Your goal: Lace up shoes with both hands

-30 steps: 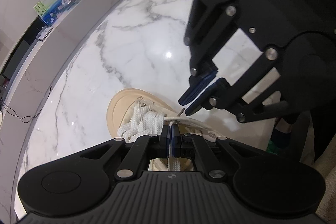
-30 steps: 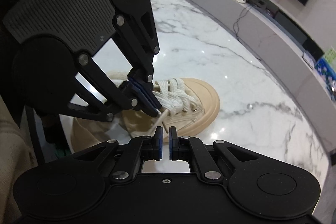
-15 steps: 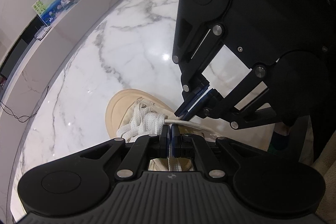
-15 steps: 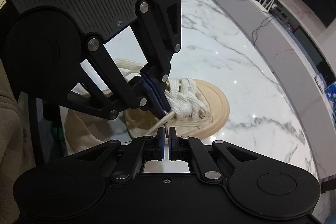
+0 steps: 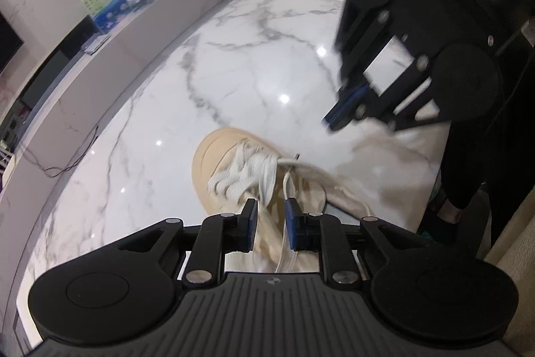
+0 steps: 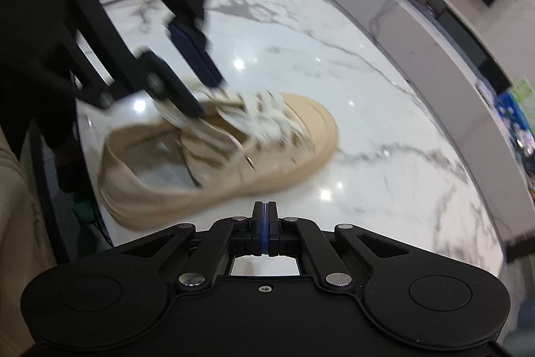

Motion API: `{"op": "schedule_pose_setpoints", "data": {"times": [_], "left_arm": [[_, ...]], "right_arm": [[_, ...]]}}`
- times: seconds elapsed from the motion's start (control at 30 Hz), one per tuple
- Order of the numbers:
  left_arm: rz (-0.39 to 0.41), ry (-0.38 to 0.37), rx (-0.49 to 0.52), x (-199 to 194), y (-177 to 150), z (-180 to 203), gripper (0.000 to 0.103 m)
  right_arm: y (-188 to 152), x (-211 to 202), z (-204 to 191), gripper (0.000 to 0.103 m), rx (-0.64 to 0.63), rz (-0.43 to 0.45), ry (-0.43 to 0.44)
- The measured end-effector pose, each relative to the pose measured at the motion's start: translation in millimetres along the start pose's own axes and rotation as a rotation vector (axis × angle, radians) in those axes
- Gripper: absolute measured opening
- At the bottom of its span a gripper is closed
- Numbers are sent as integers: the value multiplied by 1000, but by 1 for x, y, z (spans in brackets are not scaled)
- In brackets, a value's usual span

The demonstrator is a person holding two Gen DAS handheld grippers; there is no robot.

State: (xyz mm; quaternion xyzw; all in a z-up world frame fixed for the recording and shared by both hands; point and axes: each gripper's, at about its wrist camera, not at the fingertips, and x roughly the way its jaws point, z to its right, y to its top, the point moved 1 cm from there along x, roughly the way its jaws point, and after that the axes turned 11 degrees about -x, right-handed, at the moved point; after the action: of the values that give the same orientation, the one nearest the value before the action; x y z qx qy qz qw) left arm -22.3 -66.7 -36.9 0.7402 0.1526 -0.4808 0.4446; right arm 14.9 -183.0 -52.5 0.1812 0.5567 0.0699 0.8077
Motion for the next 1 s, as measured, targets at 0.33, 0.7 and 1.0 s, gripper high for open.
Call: {"op": "schedule_pose_setpoints", "data": {"times": [0.33,0.7,1.0], "left_arm": [[7,-3,-7,-7,-2,5,17],[-20,-3,-37,6,-3,-2,18],[-30,-29,-49,15,-3,-12,18]], "right_arm": [[3,-16,-10,2,-25,64,-1],[27,5,-6,2,-261,63,52],[36,25,-5,2,-423,53,97]]}}
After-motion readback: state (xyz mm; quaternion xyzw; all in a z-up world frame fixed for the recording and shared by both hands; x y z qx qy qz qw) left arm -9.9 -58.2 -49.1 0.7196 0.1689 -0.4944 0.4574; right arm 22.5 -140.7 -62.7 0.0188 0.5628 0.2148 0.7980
